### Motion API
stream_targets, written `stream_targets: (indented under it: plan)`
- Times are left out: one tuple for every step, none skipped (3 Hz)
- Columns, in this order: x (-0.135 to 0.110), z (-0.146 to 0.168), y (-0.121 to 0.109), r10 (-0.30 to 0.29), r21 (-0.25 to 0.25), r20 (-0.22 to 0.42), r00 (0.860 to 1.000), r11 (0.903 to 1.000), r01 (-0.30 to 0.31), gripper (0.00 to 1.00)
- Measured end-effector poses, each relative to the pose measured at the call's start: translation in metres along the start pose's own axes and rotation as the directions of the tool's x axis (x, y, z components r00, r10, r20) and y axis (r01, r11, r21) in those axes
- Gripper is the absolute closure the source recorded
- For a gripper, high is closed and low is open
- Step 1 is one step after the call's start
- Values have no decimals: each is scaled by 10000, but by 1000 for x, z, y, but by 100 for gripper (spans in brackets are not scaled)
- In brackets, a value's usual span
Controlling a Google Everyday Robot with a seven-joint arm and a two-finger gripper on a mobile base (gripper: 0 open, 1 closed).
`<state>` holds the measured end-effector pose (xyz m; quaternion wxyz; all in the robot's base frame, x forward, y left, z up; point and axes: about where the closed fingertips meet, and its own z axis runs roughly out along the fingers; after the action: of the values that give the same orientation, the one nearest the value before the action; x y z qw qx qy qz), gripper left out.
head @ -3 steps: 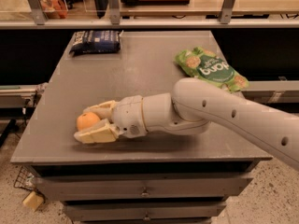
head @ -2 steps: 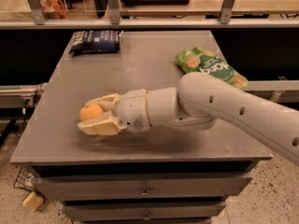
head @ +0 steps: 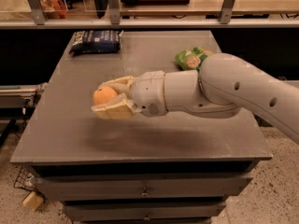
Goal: Move orange near blue chip bag
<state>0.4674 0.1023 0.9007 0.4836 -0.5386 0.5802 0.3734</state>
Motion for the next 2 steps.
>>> stream_targets:
  plan:
    - [-7,20,-30,-435,121,138,9990,9990,433,100]
    - [-24,51,-107,-1244,603,89,9922,9905,1236,100]
